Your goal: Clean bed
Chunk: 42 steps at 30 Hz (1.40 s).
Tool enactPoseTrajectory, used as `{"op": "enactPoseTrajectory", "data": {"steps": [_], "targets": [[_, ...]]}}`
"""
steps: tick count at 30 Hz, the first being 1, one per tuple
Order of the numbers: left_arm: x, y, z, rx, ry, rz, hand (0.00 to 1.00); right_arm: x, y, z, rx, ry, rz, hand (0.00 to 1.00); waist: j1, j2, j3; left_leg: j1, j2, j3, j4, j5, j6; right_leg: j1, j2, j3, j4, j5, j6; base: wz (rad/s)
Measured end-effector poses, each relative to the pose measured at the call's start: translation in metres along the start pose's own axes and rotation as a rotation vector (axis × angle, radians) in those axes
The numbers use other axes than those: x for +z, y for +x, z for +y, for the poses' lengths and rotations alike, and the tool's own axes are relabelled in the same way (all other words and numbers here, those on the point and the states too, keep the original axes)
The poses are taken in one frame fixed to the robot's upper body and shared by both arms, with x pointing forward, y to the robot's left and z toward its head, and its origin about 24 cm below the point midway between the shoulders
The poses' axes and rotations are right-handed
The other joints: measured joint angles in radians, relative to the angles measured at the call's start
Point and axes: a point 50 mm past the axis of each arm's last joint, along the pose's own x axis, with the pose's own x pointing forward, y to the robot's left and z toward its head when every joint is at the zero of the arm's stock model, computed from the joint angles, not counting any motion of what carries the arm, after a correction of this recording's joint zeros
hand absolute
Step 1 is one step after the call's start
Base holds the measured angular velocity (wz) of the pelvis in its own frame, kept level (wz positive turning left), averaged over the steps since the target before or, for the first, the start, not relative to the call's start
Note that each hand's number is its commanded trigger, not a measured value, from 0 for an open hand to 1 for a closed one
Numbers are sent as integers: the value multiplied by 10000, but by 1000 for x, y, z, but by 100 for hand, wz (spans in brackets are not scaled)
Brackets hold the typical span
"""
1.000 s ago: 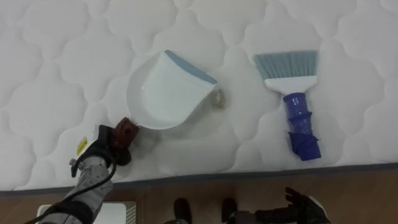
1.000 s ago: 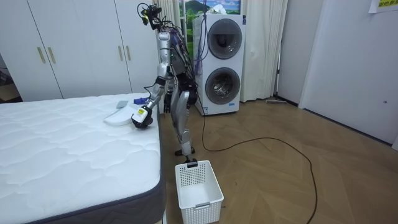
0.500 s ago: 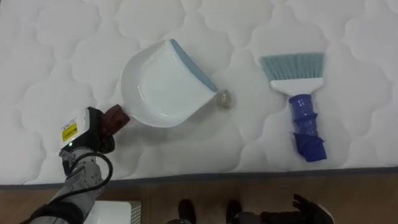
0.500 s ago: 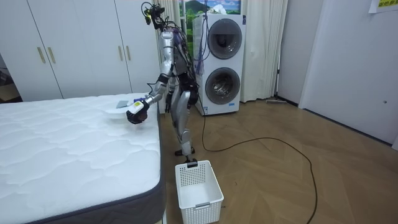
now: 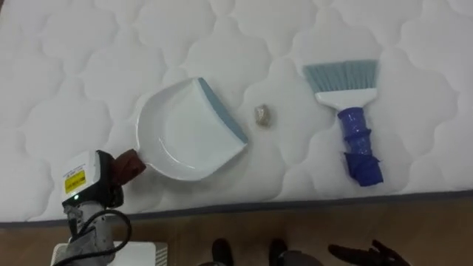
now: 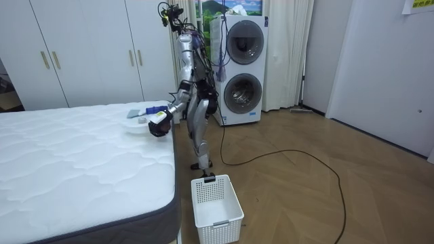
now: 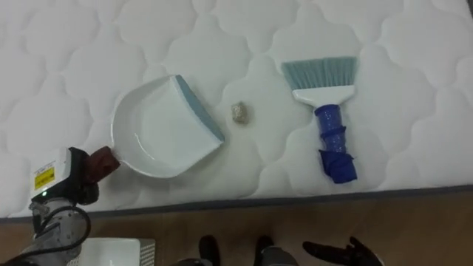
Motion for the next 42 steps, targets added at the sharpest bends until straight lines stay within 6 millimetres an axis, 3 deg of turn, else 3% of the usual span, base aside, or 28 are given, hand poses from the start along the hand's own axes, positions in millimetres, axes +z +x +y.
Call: {"op": "enactPoseTrajectory", "data": {"steps": [6,15,22,29,36,42], "targets": [[-9,-11,-5,261,299,107,100,18,1,0,-805,1771,-396,0,162,-144,-173,74,-28,-22,-1,11,18,35,1,89,29,-7,19,-3],[-12,-17,-12,-126,785,-58,100,55,-4,11,-1671,1572,-2181,0,147,-196,-180,73,-52,55,-38,55,93,43,-44,118,-32,53,101,0],[-13,-19,-14,-304,1092,-118,100,58,-7,19,-2205,978,-2342,0,199,-243,-157,9,-57,78,-42,46,107,-27,-47,140,-32,51,109,-1],[-16,-19,-14,-351,1197,71,100,70,-16,39,-2529,1122,-2919,0,244,-234,-154,-57,-52,359,-79,30,133,-347,-24,491,138,64,130,-14],[-13,-16,-13,-479,1219,43,100,110,-40,65,-2443,-1027,-6454,0,224,-183,-122,-70,-48,333,-81,1,180,-301,-57,371,85,76,152,3],[-9,-13,-13,-750,1188,-13,100,129,-51,89,-1774,-2253,-7986,0,334,-178,-111,-70,-56,322,-131,-17,199,-283,-98,263,85,54,152,4]]}}
